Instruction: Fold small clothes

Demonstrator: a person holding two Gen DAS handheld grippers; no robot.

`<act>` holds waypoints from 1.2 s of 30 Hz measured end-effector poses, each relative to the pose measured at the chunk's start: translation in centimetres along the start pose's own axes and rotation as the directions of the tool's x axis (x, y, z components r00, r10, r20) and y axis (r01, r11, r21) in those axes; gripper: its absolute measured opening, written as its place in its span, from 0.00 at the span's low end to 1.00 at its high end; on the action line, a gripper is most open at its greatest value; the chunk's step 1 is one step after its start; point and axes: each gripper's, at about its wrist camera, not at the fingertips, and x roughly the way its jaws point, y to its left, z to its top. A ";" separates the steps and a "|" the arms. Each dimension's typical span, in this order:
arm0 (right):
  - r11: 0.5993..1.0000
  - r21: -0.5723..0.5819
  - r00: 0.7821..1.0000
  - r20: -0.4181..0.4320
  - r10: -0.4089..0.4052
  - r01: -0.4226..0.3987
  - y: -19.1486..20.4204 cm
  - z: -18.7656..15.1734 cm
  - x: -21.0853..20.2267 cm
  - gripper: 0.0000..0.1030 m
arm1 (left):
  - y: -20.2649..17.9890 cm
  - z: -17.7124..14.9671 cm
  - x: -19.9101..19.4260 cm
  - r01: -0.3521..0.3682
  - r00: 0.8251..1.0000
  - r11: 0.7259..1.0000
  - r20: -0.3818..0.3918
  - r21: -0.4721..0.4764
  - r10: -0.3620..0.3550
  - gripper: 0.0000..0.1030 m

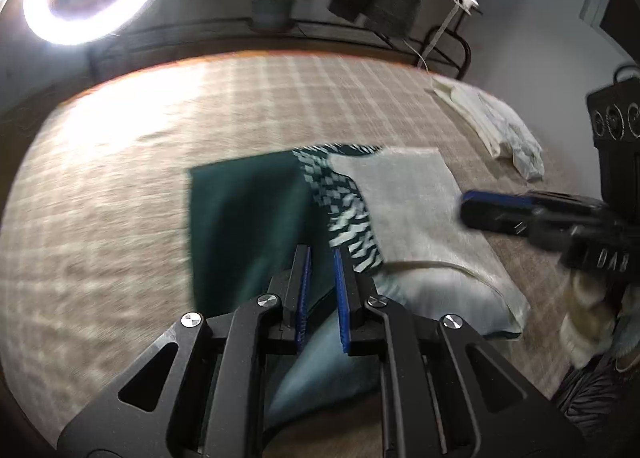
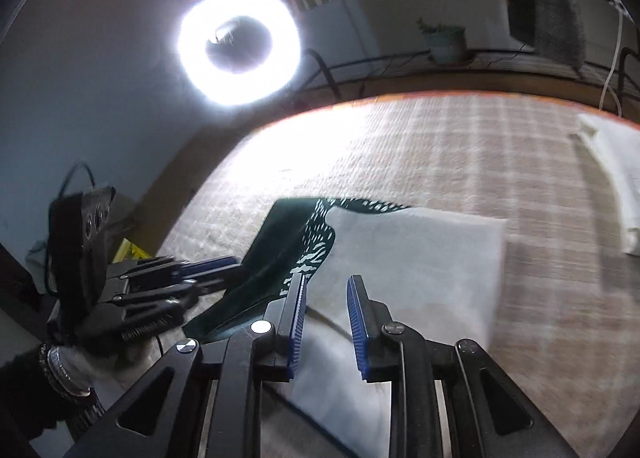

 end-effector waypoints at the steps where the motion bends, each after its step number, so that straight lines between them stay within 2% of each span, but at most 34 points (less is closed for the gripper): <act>1: 1.000 0.000 1.000 -0.017 0.003 -0.003 0.0 -0.2 0.7 0.20 | -0.2 -0.1 1.0 0.004 1.000 1.000 -0.018 0.005 -0.004 0.10; 4: 1.000 -0.013 0.996 -0.085 -0.015 0.013 -0.6 -0.9 3.2 0.20 | -0.3 -1.1 3.8 -0.019 0.996 1.000 -0.083 0.023 0.021 0.10; 6: 0.998 -0.032 0.989 -0.134 -0.056 0.052 -1.0 -1.5 4.5 0.20 | -0.2 -1.8 3.9 -0.028 0.999 0.999 -0.043 0.046 0.030 0.10; 7: 0.996 -0.042 0.982 -0.167 -0.089 0.083 -1.3 -1.9 5.1 0.20 | -0.3 -1.8 3.9 -0.028 0.998 0.998 -0.049 0.062 0.031 0.10; 9: 0.995 -0.045 0.977 -0.188 -0.095 0.088 -1.6 -1.9 5.3 0.20 | 0.0 -1.5 3.3 -0.021 0.998 0.999 -0.057 0.041 0.024 0.10; 12: 0.998 -0.045 0.988 -0.147 -0.052 0.046 -1.0 -0.7 4.0 0.20 | 1.3 -1.3 0.7 0.020 1.000 0.998 -0.012 -0.059 -0.021 0.10; 15: 0.998 -0.063 0.997 -0.073 -0.008 0.003 0.4 1.7 3.1 0.20 | 1.6 -1.7 -1.4 0.040 0.999 0.995 0.032 -0.089 -0.037 0.10; 17: 0.998 -0.061 0.998 -0.055 0.000 -0.004 1.0 3.3 4.1 0.19 | 1.7 -2.1 -1.3 0.047 0.999 0.994 0.019 -0.100 -0.045 0.10; 20: 0.998 -0.065 0.998 -0.063 -0.007 0.003 1.5 5.0 6.8 0.17 | 1.9 -3.5 -0.4 0.052 0.998 0.994 -0.027 -0.099 -0.055 0.10; 24: 0.997 -0.072 0.995 -0.089 -0.041 0.034 1.6 5.3 9.6 0.17 | 1.5 -4.4 1.3 0.033 0.996 0.998 -0.083 -0.061 -0.038 0.10; 28: 0.998 -0.015 0.988 -0.137 -0.070 0.069 -0.2 5.2 12.5 0.16 | 1.2 -4.7 1.3 0.025 0.996 0.999 -0.085 -0.022 -0.027 0.10; 30: 0.999 0.037 0.992 -0.125 -0.023 0.028 -1.2 5.3 12.5 0.16 | 1.3 -4.8 1.1 0.031 0.995 0.999 -0.092 -0.030 -0.033 0.10; 33: 0.998 0.048 0.991 -0.131 -0.031 0.037 -1.3 5.5 11.2 0.18 | 2.7 -4.7 -0.8 0.067 0.995 0.994 -0.073 -0.083 -0.073 0.10; 34: 0.998 0.044 0.992 -0.118 -0.035 0.041 -1.2 5.5 10.2 0.21 | 3.3 -4.5 -1.8 0.072 0.996 0.993 -0.050 -0.097 -0.077 0.12; 35: 0.998 0.045 0.994 -0.102 -0.038 0.043 -1.3 5.6 9.2 0.27 | 4.0 -4.2 -2.8 0.066 0.997 0.992 -0.022 -0.107 -0.069 0.24; 36: 0.998 0.049 0.996 -0.085 -0.038 0.042 -1.4 5.6 8.0 0.32 | 4.7 -4.2 -3.8 0.054 0.999 0.991 0.006 -0.119 -0.053 0.43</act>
